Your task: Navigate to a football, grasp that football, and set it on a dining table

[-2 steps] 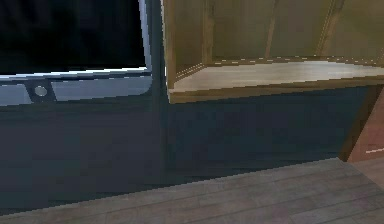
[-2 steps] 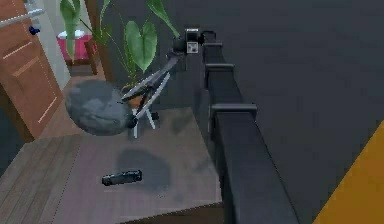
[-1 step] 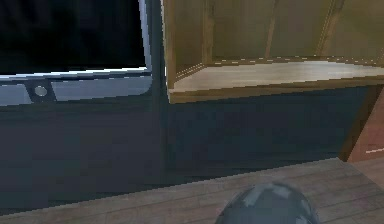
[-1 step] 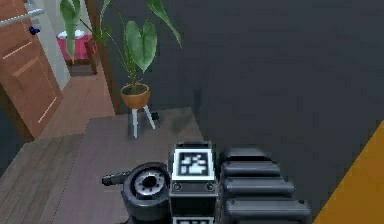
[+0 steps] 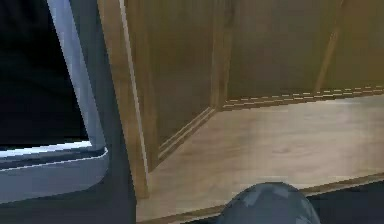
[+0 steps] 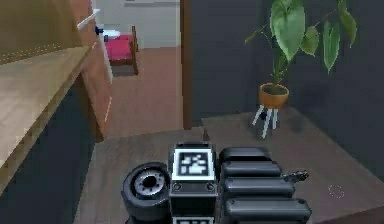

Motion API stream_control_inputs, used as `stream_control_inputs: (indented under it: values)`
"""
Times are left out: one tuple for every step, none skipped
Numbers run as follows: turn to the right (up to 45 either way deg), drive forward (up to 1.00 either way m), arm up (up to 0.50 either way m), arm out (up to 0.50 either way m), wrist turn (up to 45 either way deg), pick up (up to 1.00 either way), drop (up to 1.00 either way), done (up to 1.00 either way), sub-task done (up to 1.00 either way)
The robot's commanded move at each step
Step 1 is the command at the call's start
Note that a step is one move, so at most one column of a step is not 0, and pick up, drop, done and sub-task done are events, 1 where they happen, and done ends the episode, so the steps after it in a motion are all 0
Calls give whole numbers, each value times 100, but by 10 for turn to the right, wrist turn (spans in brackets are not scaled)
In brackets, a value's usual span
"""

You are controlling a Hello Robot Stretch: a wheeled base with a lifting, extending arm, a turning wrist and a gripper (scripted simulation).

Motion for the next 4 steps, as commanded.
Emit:
stream_control_inputs:
  values:
    - [450,0,0,0,0,0,0,0,0]
    - [300,0,0,0,0,0,0,0,0]
    - [0,100,0,0,0,0,0,0,0]
    - [0,90,0,0,0,0,0,0,0]
